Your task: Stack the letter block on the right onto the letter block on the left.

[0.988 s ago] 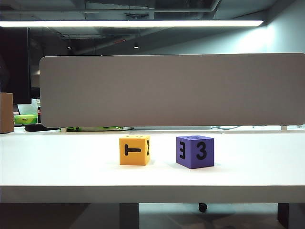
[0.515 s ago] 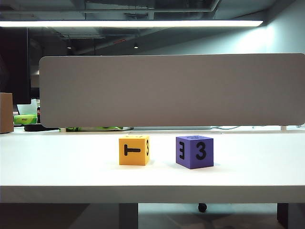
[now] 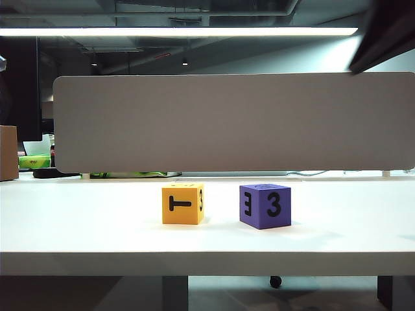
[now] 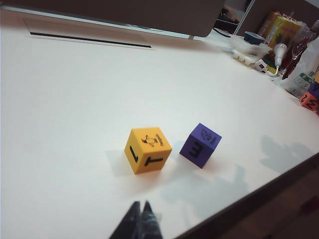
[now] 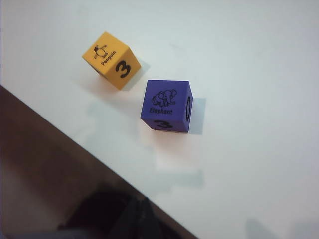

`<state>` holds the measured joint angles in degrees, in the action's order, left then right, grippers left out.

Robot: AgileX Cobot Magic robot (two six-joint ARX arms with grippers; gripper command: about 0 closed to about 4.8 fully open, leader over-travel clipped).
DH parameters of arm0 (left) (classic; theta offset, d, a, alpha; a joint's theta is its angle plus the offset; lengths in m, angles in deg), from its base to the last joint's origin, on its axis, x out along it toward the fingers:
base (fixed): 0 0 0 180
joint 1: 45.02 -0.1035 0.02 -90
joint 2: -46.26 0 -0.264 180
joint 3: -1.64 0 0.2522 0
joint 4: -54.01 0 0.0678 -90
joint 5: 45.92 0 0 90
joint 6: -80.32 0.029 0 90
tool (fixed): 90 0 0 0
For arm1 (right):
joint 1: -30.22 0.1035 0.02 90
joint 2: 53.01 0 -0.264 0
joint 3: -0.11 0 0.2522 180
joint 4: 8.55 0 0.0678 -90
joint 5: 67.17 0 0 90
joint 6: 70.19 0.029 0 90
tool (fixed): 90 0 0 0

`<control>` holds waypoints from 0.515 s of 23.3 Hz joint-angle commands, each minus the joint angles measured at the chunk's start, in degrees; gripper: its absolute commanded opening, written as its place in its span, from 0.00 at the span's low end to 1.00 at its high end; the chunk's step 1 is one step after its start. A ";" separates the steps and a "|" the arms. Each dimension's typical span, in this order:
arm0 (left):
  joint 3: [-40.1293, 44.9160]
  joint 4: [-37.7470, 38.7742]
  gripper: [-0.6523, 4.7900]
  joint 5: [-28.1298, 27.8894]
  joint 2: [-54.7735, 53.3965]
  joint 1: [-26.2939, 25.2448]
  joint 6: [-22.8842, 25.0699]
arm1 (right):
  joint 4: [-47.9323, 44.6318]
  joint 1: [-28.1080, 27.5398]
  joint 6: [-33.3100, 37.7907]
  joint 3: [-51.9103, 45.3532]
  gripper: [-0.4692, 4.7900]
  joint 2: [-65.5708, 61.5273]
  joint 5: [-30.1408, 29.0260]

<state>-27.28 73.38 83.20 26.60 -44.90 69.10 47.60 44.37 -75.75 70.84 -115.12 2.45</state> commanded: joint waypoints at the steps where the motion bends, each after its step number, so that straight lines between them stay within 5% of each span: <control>1: -1.38 -2.25 0.11 0.96 -1.88 -0.09 1.29 | -0.79 3.91 -0.31 9.29 0.28 -11.80 2.29; 3: -1.88 -2.25 0.11 2.32 -2.47 -0.09 1.31 | 0.24 5.66 -0.28 15.23 0.49 -19.80 3.37; 4: -2.05 -2.56 0.11 3.65 -2.82 -0.07 1.29 | 2.03 6.73 -0.26 20.28 0.73 -26.29 4.24; 5: -2.08 -2.58 0.11 3.80 -2.73 -0.09 1.09 | 4.22 8.07 -0.26 25.24 0.86 -32.37 5.92; 12: -2.08 -2.64 0.11 5.18 -2.54 -0.07 -1.66 | 10.29 10.19 -0.50 33.20 0.91 -45.66 10.58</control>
<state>-29.10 71.48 86.98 23.96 -44.92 67.75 57.22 54.51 -76.06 103.87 -160.21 12.59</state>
